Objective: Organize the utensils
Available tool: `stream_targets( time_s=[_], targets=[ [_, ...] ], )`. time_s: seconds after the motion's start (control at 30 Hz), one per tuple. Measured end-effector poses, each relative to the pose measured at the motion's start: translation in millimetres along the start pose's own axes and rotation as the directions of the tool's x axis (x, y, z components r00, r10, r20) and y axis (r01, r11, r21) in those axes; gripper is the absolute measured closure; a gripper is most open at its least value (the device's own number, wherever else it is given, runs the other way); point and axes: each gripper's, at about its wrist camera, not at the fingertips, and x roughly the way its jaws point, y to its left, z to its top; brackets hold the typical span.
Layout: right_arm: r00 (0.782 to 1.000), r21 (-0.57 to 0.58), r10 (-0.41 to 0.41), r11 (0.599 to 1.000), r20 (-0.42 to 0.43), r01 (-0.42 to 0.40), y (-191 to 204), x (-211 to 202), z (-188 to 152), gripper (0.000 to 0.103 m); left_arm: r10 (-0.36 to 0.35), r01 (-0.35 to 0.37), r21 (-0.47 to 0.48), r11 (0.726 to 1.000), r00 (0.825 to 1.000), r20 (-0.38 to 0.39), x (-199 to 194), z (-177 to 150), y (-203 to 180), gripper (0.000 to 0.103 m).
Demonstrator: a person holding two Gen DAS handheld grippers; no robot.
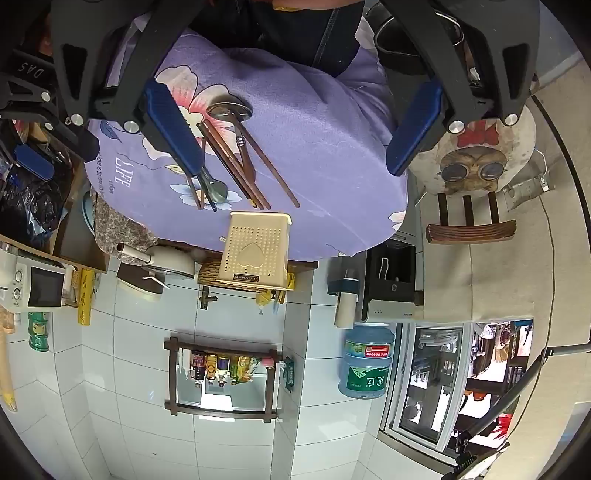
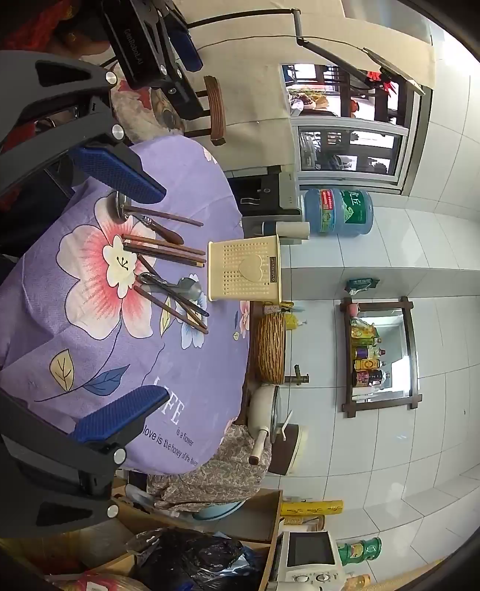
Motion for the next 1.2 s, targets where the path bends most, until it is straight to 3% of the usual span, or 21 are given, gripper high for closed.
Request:
stream_targets(
  time_s=[1.2],
  targets=[
    [1.000,0.000,0.000,1.000,-0.004,0.000,0.7,0.5,-0.7,0.006,-0.003,0.003,-0.003,1.000,1.000,-0.006,-0.3,-0.2,1.1,0.005]
  ],
)
